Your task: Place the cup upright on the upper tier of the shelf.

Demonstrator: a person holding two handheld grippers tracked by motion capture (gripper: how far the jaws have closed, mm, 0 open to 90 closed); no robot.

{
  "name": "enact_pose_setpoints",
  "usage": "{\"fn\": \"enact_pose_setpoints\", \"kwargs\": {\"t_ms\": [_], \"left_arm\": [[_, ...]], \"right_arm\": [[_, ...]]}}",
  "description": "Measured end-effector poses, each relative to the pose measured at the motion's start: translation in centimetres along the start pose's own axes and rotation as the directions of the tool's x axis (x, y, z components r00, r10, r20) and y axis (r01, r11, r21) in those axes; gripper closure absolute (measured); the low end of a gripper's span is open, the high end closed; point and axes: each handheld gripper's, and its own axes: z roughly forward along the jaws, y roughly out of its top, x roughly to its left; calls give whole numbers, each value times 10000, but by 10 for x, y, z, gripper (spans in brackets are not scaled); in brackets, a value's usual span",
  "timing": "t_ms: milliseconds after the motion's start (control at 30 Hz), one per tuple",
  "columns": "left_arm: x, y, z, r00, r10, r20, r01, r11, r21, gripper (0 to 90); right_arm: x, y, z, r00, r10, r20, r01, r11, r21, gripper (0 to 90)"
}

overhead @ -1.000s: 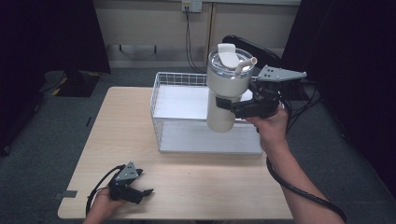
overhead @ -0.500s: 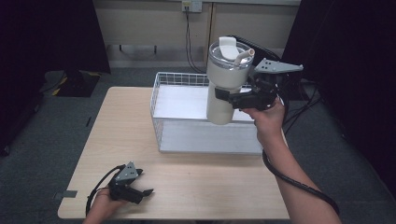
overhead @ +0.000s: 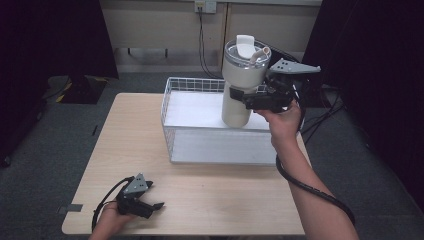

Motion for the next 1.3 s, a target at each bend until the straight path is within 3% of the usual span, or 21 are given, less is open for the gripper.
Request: {"fn": "enact_pose_setpoints", "kwargs": {"t_ms": [633, 1300], "left_arm": [[0, 0, 0, 10000, 5, 21, -5, 10000, 23, 127], [0, 0, 0, 10000, 10, 20, -10, 10000, 23, 127]], "right_arm": [[-8, 2, 12, 9978, -184, 635, 172, 9997, 193, 101], [-17, 1, 27, 9966, -61, 824, 50, 9999, 140, 100]]}}
